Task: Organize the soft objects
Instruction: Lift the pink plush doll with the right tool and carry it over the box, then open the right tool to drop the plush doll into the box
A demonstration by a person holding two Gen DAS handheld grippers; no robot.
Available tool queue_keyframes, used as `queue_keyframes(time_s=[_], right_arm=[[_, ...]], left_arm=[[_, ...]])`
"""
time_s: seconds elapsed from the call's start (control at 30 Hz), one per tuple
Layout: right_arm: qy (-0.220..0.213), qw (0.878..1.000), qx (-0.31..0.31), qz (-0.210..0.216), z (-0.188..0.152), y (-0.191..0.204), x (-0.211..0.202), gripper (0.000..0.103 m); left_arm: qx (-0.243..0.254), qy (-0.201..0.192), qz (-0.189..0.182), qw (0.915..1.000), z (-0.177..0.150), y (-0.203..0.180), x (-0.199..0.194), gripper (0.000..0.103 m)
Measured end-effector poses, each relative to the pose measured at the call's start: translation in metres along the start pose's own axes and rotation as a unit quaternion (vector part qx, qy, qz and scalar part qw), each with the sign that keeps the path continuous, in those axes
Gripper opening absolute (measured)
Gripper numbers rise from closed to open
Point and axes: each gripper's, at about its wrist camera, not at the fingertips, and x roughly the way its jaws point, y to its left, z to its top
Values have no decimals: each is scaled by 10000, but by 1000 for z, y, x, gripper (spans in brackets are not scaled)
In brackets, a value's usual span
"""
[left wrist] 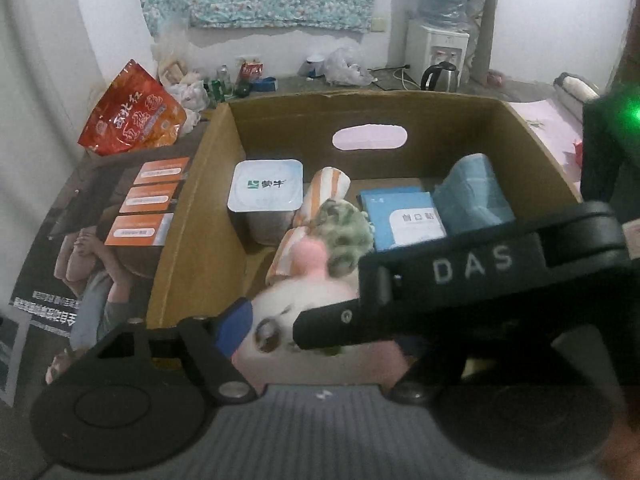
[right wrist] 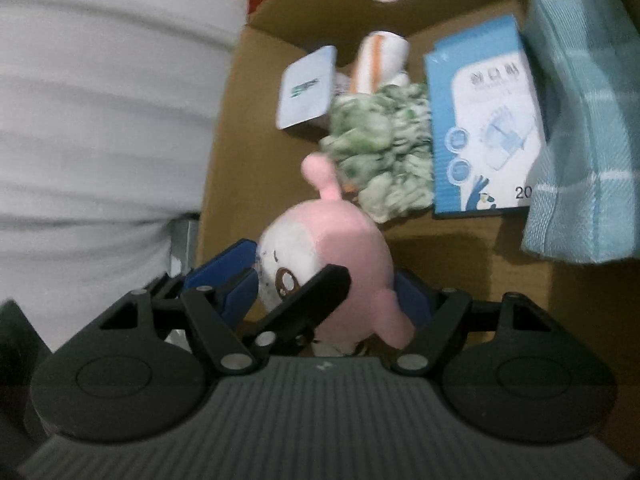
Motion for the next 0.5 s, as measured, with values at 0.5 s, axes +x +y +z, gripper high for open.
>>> queue_keyframes(time_s=[0.5], right_arm=[[-470,9978,36,477,-9,-3,-31,77]], left_arm=[[-54,-574,143,9982,2,6,-32,87]])
